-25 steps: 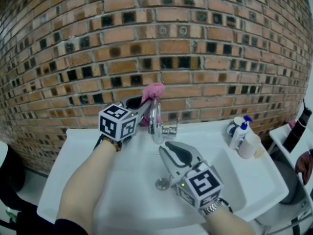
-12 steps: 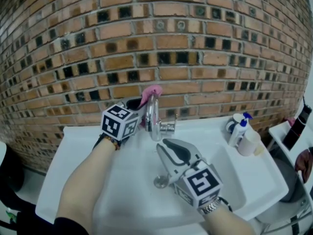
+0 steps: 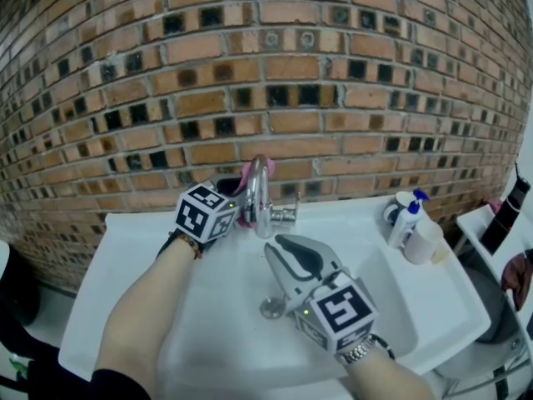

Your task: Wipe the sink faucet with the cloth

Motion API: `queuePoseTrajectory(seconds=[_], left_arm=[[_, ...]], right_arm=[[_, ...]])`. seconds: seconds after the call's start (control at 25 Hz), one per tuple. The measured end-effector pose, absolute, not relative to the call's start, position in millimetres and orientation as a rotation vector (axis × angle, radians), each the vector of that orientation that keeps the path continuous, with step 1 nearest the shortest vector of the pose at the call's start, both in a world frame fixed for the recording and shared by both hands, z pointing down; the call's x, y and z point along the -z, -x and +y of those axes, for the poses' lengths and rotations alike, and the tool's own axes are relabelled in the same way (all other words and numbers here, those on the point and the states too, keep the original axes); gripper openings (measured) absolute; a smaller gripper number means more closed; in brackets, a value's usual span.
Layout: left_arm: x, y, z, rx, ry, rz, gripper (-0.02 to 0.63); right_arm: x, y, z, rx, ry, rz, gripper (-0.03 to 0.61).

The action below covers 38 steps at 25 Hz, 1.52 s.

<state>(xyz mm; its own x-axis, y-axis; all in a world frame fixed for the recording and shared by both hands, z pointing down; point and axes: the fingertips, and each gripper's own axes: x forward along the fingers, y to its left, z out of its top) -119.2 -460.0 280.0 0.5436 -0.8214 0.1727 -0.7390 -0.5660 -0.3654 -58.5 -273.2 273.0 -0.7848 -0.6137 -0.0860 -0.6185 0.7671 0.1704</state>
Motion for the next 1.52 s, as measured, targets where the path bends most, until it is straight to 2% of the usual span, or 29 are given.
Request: queuePoseTrajectory(seconds=[1.12,1.52], left_arm=[[-330.2,137.2,-460.7,0.558,2.575,1.397,0.074],[-380.5,137.5,-459.4,0.716,2.595,1.411,0.072]], right_arm=[[-282.1,57.6,-279.9,-0.288,1.041,2.954,0.086],[-280.2,56.9,-280.4,-0.279,1.048,2.951,0.086]])
